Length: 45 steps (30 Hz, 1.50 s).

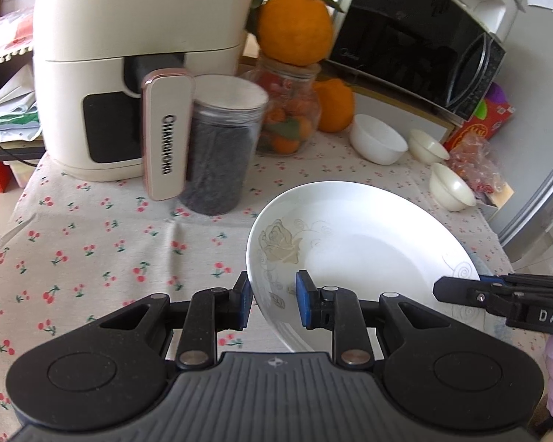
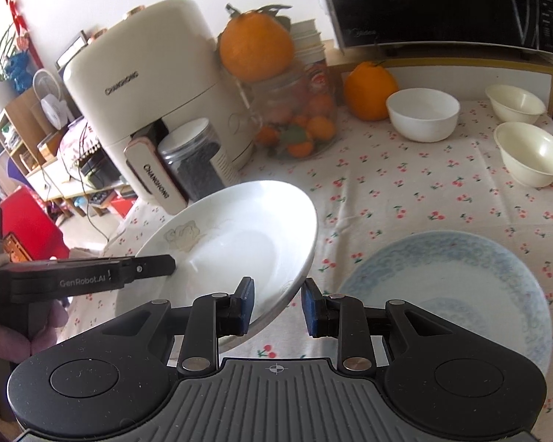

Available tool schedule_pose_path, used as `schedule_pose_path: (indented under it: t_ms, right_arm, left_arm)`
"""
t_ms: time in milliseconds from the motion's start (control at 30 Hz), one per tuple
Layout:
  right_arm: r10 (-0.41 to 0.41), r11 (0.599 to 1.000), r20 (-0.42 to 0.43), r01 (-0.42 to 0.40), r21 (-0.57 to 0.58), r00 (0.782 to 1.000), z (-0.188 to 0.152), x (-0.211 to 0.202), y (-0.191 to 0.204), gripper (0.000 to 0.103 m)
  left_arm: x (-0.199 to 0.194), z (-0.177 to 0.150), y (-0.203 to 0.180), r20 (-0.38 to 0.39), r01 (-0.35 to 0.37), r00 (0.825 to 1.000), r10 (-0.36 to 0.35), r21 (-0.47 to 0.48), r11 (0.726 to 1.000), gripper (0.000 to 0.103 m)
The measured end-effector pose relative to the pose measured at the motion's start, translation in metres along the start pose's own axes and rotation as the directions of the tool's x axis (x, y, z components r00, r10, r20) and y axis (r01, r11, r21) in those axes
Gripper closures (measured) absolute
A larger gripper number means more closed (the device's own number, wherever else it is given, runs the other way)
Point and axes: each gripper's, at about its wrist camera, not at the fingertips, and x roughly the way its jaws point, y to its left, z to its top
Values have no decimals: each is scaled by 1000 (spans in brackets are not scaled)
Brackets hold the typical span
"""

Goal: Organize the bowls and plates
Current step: 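Lift the white plate with the left gripper and carry it onto the blue stack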

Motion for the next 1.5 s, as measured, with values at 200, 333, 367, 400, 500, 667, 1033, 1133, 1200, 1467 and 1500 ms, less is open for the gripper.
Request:
schedule_pose_path:
  t_ms: [200, 333, 367, 400, 500, 667, 1033, 1133, 1200, 1467, 1500]
  right_arm:
    - [-7, 1000, 24, 7, 17, 1000, 4, -13, -18, 75]
    - [-9, 1000, 33, 8, 26, 999, 4, -20, -29, 76]
    - [-11, 1000, 35, 10, 28, 999, 4, -22, -32, 76]
    - [-13, 999, 37, 12, 30, 999, 3, -24, -34, 76]
    - [-20, 999, 42, 18, 38, 999, 2, -30, -42, 76]
    - [-33, 998, 51, 30, 53, 998, 2, -38, -56, 76]
    - [-66, 994, 56, 61, 87, 996, -5, -55, -88, 76]
    - [-79, 993, 54, 74, 97, 995, -7, -59, -96, 76]
    - [-87, 991, 52, 82, 103, 995, -9, -61, -101, 76]
    - [-124, 986, 34, 119, 115, 992, -13, -68, -116, 76]
    - [-129, 985, 30, 125, 116, 991, -14, -69, -118, 76]
  left_arm:
    - [2, -1, -17, -3, 29, 1000, -29, 20, 999, 80]
    - [3, 0, -29, -2, 45, 999, -44, 36, 998, 80]
    - [3, -1, -32, -2, 48, 999, -48, 41, 998, 80]
    - [4, 0, -34, -3, 52, 999, -51, 46, 998, 80]
    - [7, -1, -43, -6, 60, 998, -60, 58, 997, 80]
    - [11, -2, -58, -9, 78, 997, -77, 72, 994, 80]
    - [22, -5, -89, -29, 111, 994, -108, 121, 986, 80]
    - [26, -5, -97, -36, 119, 993, -115, 135, 984, 80]
    - [28, -6, -103, -40, 123, 992, -118, 143, 982, 80]
    - [35, -8, -122, -54, 133, 991, -125, 181, 974, 80]
    - [36, -9, -124, -57, 133, 991, -124, 185, 974, 80]
